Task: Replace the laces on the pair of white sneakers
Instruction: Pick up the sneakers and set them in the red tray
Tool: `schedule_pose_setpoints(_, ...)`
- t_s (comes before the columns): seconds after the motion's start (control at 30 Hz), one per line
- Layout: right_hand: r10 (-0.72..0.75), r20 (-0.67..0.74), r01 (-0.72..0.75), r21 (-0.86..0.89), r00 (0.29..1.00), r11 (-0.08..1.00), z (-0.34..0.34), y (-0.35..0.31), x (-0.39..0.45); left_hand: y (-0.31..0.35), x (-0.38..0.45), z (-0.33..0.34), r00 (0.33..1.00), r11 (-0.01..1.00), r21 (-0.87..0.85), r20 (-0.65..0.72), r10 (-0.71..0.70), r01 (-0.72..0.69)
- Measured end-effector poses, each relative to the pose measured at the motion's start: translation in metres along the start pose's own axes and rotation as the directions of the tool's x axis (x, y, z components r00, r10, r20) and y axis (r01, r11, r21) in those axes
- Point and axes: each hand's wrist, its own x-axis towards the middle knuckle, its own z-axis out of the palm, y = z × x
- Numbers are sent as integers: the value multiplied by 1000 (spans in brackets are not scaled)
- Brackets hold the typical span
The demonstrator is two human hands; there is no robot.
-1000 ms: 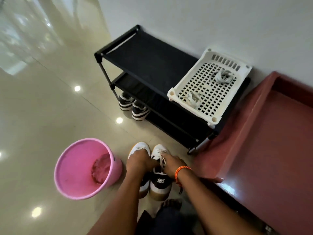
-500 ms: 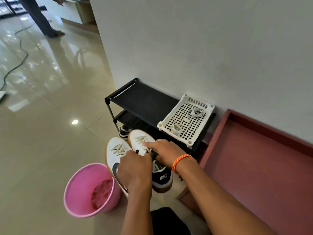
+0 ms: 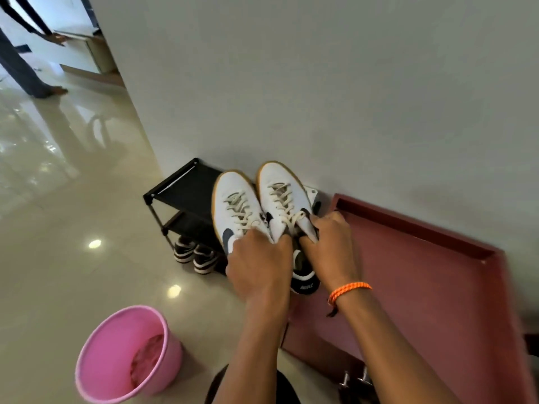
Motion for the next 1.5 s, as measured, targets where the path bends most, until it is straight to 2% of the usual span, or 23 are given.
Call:
schedule_pose_setpoints(0.17, 219, -122, -231, -93, 968, 969, -44, 62, -38, 33, -39, 43, 955, 977, 14, 216, 203, -211)
schedule_pose_setpoints(0.27, 346, -137, -362, -120, 928, 924, -56, 93, -60, 40, -53, 71, 883, 944, -6, 351, 311, -330)
schedule_pose_setpoints(0.37, 422, -91, -426, -37, 902, 904, -54, 119, -78, 41, -60, 95, 787, 892, -20, 462, 409, -452)
schedule_pose_setpoints(0.47, 432, -34, -432, -1, 901, 902, -43, 140, -86, 43, -66, 119, 700, 829, -29, 519, 490, -559)
schedule_pose_setpoints(0.67, 543, 53, -541, -35, 838, 840, -33, 168, -73, 42, -61, 162, 528, 676, -36, 596, 606, -736)
schedule_pose_setpoints(0.77, 597, 128, -608, 78, 792, 790, -37, 187, -65, 43, -56, 175, 430, 607, -97, 618, 658, -789)
schedule_pose_setpoints(0.9, 665, 35, -655, 216, 746, 724, -55, 217, -54, 44, -48, 181, 387, 561, -85, 637, 666, -824)
schedule_pose_setpoints(1.0, 655, -2, -635, 244, 755, 733, -57, 232, -53, 42, -45, 185, 336, 510, -74, 671, 661, -857)
schedule_pose_setpoints(1.1, 584, -53, -562, 217, 810, 798, -50, 235, -53, 43, -36, 184, 309, 424, -16, 661, 684, -905)
schedule_pose_setpoints(1.13, 533, -93, -508, 199, 841, 838, -47, 234, -52, 44, -31, 183, 313, 393, 20, 644, 698, -919)
schedule_pose_setpoints(1.2, 391, -141, -371, 151, 909, 916, -43, 230, -48, 45, -23, 180, 354, 396, 65, 595, 722, -916)
schedule_pose_setpoints(1.27, 294, -95, -281, 126, 951, 951, -39, 226, -46, 41, -19, 181, 383, 408, 82, 546, 745, -909)
schedule_pose_setpoints(1.33, 258, -26, -254, 112, 966, 961, -35, 221, -49, 36, -20, 181, 387, 389, 106, 506, 771, -915)
schedule_pose_setpoints(1.4, 247, -16, -245, 75, 969, 967, -32, 218, -50, 38, -25, 179, 401, 367, 164, 433, 807, -916)
schedule_pose_setpoints(1.43, 254, -19, -253, 60, 967, 966, -31, 217, -49, 42, -29, 176, 433, 388, 191, 385, 815, -901)
schedule_pose_setpoints(1.5, 289, -18, -288, 21, 957, 957, -31, 216, -46, 47, -33, 169, 542, 493, 228, 292, 788, -839)
